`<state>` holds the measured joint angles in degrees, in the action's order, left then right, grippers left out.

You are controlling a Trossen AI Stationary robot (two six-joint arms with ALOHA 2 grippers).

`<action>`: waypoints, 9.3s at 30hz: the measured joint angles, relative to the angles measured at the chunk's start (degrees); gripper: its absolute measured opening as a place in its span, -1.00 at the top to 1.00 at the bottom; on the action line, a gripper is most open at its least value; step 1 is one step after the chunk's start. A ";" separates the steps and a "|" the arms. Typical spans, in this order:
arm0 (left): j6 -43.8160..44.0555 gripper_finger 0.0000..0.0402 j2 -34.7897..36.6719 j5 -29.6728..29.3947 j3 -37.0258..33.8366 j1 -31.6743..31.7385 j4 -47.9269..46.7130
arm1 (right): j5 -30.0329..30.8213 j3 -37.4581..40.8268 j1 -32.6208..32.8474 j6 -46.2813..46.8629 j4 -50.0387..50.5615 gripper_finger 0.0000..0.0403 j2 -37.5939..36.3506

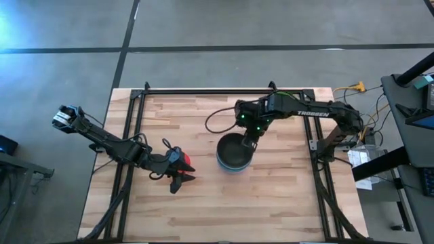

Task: Nest bowls inside each other
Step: Stack the black bowl on top of the violet bowl, then stack the small orange bowl on top of the black bowl, then adjust the stacked bowls

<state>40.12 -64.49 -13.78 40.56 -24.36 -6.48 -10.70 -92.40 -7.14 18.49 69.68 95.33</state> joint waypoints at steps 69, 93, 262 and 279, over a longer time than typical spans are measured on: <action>6.93 0.98 -6.58 24.67 -3.83 30.40 -35.58 | 9.27 23.85 3.54 18.61 -8.76 0.96 -31.06; 4.50 1.00 2.32 27.92 20.09 31.78 -3.13 | 10.96 26.39 3.54 15.50 -8.48 0.96 -32.85; -14.73 0.14 -45.64 2.64 78.97 15.73 -63.24 | 16.66 39.41 3.50 15.02 -12.10 0.96 -55.74; -24.44 0.14 -46.23 10.83 72.36 28.47 -37.05 | 16.82 39.41 3.51 16.40 -13.08 0.96 -55.76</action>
<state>15.68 -110.72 -2.95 112.91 4.11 -43.53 6.13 -52.99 -3.62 34.89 56.60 39.58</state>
